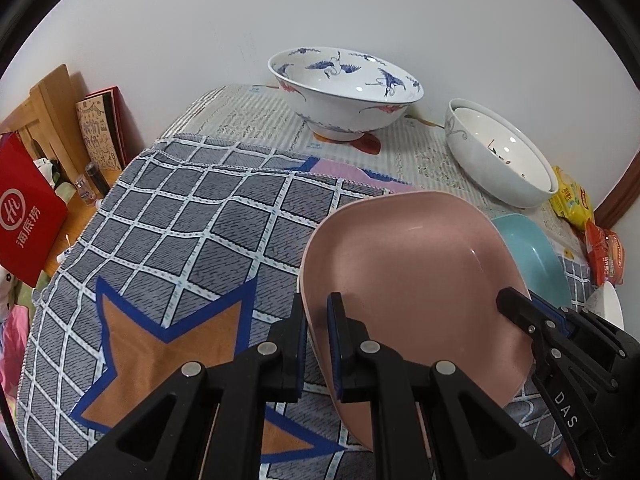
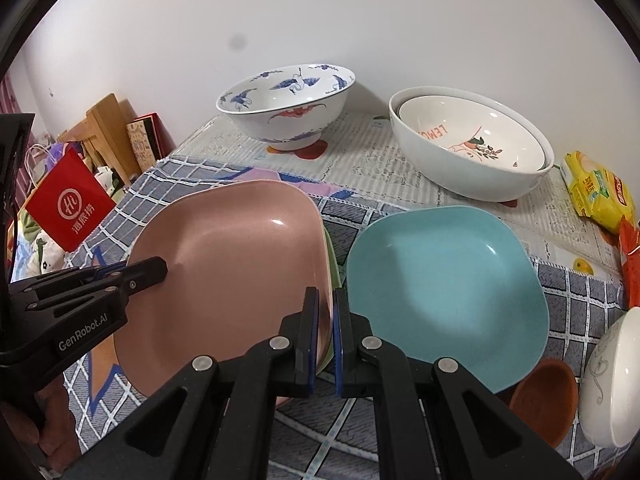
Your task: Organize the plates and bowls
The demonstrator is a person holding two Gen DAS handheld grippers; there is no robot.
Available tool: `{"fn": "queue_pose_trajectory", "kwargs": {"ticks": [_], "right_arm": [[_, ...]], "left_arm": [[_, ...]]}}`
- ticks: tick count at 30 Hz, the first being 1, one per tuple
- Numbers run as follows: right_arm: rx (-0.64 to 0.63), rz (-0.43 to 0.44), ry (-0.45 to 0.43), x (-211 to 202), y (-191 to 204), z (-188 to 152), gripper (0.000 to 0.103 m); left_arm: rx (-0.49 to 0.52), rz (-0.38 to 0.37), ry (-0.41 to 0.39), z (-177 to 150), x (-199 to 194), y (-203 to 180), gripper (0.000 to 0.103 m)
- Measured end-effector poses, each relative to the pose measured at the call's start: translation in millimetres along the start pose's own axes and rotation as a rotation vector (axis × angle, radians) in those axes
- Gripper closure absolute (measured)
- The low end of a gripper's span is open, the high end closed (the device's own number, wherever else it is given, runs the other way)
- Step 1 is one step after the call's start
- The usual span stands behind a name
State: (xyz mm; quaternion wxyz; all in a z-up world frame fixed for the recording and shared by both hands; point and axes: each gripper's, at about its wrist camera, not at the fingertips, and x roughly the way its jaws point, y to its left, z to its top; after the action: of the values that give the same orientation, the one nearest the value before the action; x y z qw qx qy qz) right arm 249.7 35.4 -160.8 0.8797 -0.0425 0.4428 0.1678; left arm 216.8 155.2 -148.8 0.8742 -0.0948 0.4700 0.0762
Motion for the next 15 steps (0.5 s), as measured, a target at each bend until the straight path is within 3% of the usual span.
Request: {"fn": "queue_pose_trajectory", "kwargs": {"ticks": [15], "right_arm": [[-0.039,-0.016,0.009,17.4,-0.3,-0.1,0.091]], "left_arm": [[0.018,0.010,-0.002,2.0,12.7,-4.4,0.092]]}}
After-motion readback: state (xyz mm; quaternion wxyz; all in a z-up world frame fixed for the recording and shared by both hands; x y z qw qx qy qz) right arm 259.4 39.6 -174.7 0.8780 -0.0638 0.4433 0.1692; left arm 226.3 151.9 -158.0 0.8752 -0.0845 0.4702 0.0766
